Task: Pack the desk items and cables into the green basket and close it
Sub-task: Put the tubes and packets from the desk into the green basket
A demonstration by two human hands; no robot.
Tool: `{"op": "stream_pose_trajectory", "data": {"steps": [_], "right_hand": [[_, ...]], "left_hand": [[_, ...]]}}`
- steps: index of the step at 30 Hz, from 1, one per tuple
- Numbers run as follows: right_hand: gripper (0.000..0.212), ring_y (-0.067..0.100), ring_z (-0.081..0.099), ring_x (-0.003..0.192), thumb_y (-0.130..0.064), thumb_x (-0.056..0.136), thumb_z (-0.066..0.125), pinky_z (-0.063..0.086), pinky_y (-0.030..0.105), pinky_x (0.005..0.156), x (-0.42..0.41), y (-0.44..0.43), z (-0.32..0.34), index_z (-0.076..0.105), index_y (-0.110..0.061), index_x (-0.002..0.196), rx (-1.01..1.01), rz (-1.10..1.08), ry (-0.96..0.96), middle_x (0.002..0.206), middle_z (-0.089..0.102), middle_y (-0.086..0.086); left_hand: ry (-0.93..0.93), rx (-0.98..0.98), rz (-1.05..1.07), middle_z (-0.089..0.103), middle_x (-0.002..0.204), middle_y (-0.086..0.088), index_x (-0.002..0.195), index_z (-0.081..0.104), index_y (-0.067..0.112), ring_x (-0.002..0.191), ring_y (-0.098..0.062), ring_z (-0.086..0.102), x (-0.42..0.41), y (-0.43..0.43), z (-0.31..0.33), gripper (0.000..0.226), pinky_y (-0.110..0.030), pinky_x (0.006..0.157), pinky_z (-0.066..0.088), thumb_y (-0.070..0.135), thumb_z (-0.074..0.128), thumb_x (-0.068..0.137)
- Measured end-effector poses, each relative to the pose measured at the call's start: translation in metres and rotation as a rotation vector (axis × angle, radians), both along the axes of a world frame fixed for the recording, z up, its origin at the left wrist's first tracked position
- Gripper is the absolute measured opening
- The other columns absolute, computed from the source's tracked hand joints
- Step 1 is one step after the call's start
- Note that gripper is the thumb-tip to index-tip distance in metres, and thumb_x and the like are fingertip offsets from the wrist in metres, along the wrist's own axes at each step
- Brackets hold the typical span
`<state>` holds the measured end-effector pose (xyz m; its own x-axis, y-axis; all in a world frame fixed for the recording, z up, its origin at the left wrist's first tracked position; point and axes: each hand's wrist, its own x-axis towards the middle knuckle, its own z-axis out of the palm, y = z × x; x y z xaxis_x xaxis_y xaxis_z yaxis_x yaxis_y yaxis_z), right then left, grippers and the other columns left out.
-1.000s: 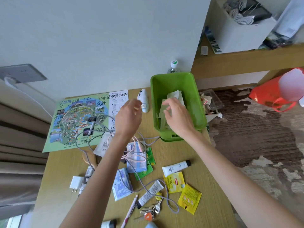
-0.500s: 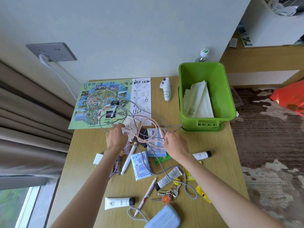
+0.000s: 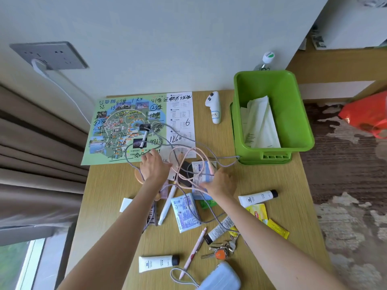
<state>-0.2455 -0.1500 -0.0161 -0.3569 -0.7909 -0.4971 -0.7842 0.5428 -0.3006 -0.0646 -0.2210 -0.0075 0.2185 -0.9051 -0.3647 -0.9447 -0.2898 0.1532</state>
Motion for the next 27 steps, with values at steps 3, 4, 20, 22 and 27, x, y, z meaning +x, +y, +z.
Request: {"op": "stream_pose_trajectory", "data": {"steps": [3, 4, 20, 22, 27], "right_hand": [[0.061, 0.028, 0.060, 0.101, -0.038, 0.073, 0.081, 0.052, 0.036, 0.078, 0.006, -0.003, -0.005, 0.053, -0.003, 0.114, -0.007, -0.068, -0.062, 0.111, 0.062, 0.011], [0.052, 0.027, 0.061, 0.095, -0.035, 0.073, 0.082, 0.051, 0.034, 0.071, 0.006, -0.004, -0.006, 0.056, -0.005, 0.107, 0.007, -0.097, -0.114, 0.104, 0.063, 0.010], [0.038, 0.017, 0.048, 0.065, -0.010, 0.087, 0.066, 0.037, 0.032, 0.055, -0.041, 0.009, 0.027, 0.034, -0.014, 0.106, -0.221, -0.048, -0.356, 0.091, 0.047, -0.003], [0.038, 0.020, 0.052, 0.075, -0.003, 0.088, 0.062, 0.041, 0.035, 0.061, -0.043, 0.016, 0.034, 0.035, -0.012, 0.112, -0.249, 0.007, -0.352, 0.107, 0.047, -0.002], [0.036, 0.011, 0.043, 0.053, -0.002, 0.089, 0.061, 0.031, 0.029, 0.043, -0.045, 0.033, 0.044, 0.040, -0.011, 0.116, -0.263, 0.104, -0.160, 0.079, 0.042, -0.012]], "left_hand": [[0.038, -0.070, 0.035, 0.059, 0.119, -0.017, 0.122, 0.049, 0.002, 0.112, -0.033, 0.053, 0.001, -0.002, 0.001, 0.056, -0.043, 0.089, 0.050, 0.039, 0.069, 0.086], [0.058, -0.094, 0.047, 0.063, 0.109, -0.015, 0.111, 0.054, 0.003, 0.102, -0.032, 0.058, 0.001, -0.003, 0.002, 0.044, -0.042, 0.080, 0.052, 0.038, 0.067, 0.087], [0.324, -0.138, 0.117, 0.061, 0.091, -0.016, 0.103, 0.052, 0.000, 0.076, -0.032, 0.059, 0.021, 0.008, 0.054, 0.026, -0.036, 0.062, 0.047, 0.025, 0.049, 0.097], [0.412, -0.193, 0.113, 0.063, 0.087, -0.014, 0.100, 0.052, 0.002, 0.069, -0.029, 0.058, 0.022, 0.018, 0.058, 0.022, -0.037, 0.058, 0.047, 0.024, 0.052, 0.096], [0.649, -0.207, 0.011, 0.065, 0.083, -0.008, 0.094, 0.057, 0.007, 0.073, -0.025, 0.063, 0.028, 0.043, 0.065, 0.015, -0.036, 0.060, 0.050, 0.021, 0.061, 0.093]]}}
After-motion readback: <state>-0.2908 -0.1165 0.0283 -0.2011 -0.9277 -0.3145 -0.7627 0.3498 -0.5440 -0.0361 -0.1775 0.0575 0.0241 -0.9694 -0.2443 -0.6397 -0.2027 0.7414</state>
